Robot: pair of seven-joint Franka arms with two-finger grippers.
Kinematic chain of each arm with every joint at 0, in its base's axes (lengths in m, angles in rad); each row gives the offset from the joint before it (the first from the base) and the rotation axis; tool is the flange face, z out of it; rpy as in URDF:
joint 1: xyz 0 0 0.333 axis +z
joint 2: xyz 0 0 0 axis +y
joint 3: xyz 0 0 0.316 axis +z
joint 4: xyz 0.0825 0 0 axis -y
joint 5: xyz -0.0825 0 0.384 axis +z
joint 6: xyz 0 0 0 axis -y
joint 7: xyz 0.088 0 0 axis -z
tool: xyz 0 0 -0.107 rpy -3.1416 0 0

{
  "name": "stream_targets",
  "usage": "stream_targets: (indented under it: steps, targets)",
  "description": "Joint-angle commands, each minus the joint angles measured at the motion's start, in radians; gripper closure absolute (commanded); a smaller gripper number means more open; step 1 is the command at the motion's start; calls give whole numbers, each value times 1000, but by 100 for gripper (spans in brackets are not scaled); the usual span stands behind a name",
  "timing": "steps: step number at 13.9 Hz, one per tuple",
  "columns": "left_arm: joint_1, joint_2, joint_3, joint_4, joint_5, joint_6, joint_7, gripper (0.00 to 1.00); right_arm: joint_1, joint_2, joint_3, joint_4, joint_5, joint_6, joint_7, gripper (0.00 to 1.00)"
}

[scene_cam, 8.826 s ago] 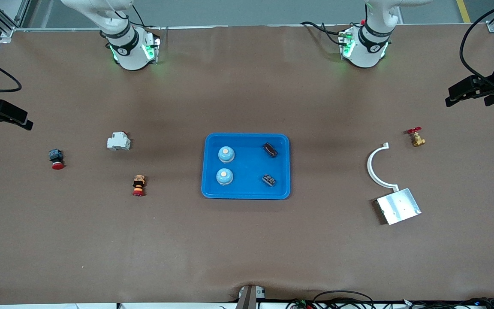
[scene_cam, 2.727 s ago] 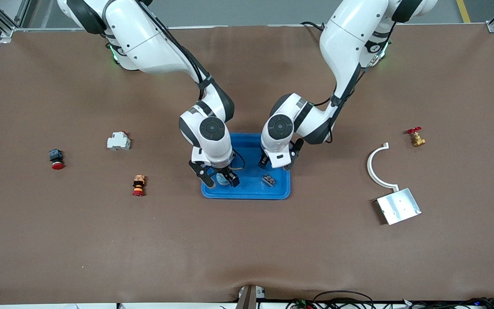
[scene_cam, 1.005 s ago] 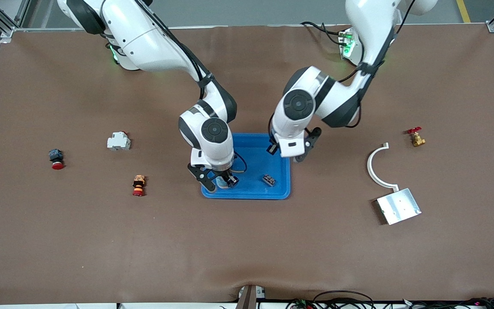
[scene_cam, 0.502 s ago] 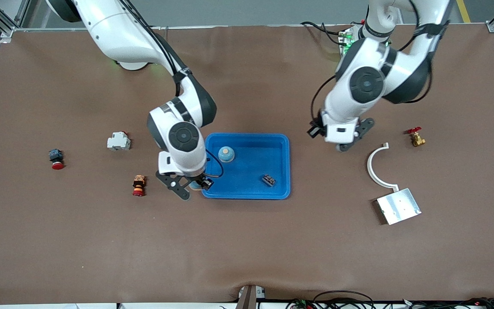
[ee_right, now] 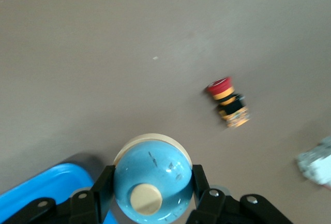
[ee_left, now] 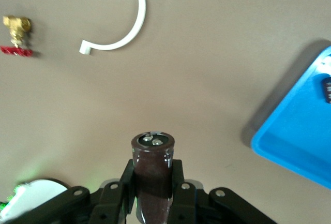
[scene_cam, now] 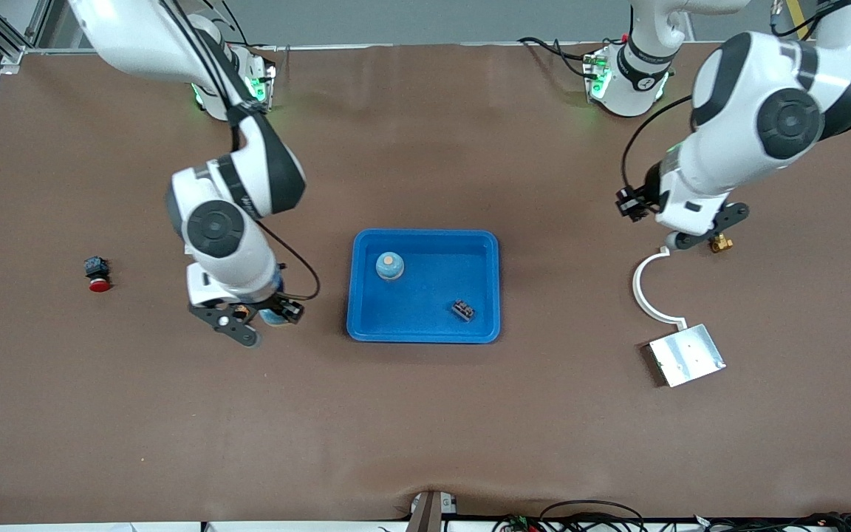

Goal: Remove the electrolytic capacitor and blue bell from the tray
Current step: 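Carry the capacitor toward the white bracket while the right gripper carries the bell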

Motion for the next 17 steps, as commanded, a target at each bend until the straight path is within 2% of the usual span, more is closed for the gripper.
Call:
stream_targets:
  steps: [1, 4, 7, 10, 17]
  targets:
    - [57, -27, -8, -45, 23, 9, 115, 100, -67, -124, 21, -139, 12, 20, -115, 100]
    - [149, -22, -8, -53, 39, 30, 273, 100, -122, -202, 21, -222, 14, 25, -221, 100]
    - [212, -7, -8, -100, 54, 133, 382, 100, -185, -280, 21, -329, 14, 71, -339, 100]
    - [240, 62, -8, -127, 112, 232, 414, 100, -247, -334, 16, -392, 98, 83, -486, 100]
    - [320, 237, -8, -125, 160, 395, 486, 100, -397, -449, 15, -572, 105, 163, -757, 100]
